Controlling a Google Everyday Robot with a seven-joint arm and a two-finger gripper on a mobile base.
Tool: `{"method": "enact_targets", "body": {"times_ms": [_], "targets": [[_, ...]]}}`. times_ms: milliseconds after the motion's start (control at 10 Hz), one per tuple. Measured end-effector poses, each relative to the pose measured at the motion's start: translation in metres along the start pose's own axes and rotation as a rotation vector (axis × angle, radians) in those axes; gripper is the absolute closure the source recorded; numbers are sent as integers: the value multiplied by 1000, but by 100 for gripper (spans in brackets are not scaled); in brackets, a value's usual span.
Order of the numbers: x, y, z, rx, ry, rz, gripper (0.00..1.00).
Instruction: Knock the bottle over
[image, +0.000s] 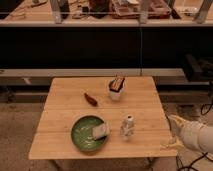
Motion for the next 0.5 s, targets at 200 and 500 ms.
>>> {"method": "enact_targets", "body": {"times_ms": [200,500], "targets": [[0,-2,3,7,-1,0,46],[-30,-46,29,87,-26,89,75]]}}
